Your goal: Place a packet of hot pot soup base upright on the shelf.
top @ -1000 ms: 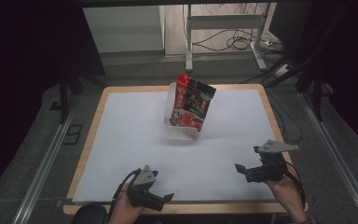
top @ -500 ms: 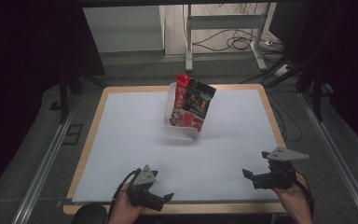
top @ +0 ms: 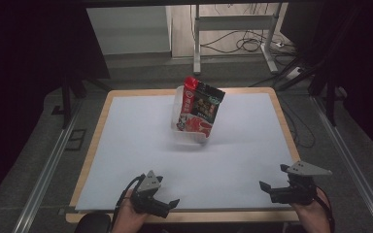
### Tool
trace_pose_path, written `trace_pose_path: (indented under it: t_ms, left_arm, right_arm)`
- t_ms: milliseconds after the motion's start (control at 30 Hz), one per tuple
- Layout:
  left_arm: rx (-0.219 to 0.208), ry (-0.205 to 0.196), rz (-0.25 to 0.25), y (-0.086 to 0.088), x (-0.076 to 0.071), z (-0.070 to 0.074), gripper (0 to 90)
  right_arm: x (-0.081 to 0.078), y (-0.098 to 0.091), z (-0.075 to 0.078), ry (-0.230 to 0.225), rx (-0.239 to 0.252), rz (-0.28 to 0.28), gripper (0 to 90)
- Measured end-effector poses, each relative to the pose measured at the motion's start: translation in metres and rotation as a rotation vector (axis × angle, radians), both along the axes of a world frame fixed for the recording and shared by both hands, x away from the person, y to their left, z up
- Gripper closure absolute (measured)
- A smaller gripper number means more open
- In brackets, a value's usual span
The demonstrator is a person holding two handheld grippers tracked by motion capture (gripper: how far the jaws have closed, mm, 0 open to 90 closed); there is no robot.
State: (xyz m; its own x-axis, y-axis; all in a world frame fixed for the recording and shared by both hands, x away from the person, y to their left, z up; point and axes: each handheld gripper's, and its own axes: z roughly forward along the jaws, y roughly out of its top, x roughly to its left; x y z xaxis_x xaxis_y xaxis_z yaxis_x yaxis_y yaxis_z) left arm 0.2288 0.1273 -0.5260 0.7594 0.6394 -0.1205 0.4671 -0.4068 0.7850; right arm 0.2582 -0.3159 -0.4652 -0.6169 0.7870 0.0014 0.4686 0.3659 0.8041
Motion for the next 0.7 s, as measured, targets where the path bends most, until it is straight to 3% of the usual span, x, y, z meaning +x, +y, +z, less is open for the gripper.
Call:
trace_pose_path:
  t_ms: [300,700]
  left_arm:
    - [0.019,-0.015,0.016,0.004,0.001,0.001,2.6]
    - [0.068,-0.035,0.035,0.009,0.003,0.001,2.5]
  right_arm:
    - [-0.008,-0.009,-0.008,-0.006,-0.001,-0.030,2.7]
    - [-0.010,-0.023,-0.024,0.044,-0.037,-0.076,2.9]
